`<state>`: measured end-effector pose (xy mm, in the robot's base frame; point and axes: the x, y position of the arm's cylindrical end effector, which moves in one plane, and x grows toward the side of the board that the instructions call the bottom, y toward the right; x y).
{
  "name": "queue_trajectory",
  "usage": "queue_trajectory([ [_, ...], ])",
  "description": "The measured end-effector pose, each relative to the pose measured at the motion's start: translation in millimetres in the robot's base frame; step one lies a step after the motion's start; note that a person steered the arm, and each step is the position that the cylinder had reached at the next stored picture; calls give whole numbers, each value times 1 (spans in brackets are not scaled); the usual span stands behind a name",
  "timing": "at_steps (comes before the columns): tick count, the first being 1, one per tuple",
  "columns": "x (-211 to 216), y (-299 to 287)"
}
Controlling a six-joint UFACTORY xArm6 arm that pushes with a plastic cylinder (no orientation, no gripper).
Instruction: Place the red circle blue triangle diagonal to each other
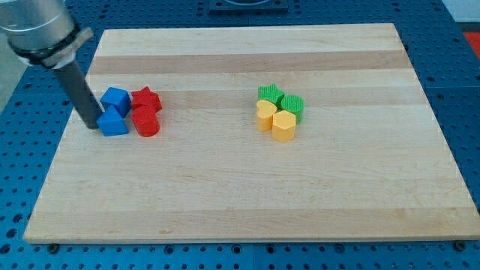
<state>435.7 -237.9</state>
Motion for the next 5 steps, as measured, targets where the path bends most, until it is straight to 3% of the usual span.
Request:
queue_trajectory([
  [3,29,75],
  [5,67,56],
])
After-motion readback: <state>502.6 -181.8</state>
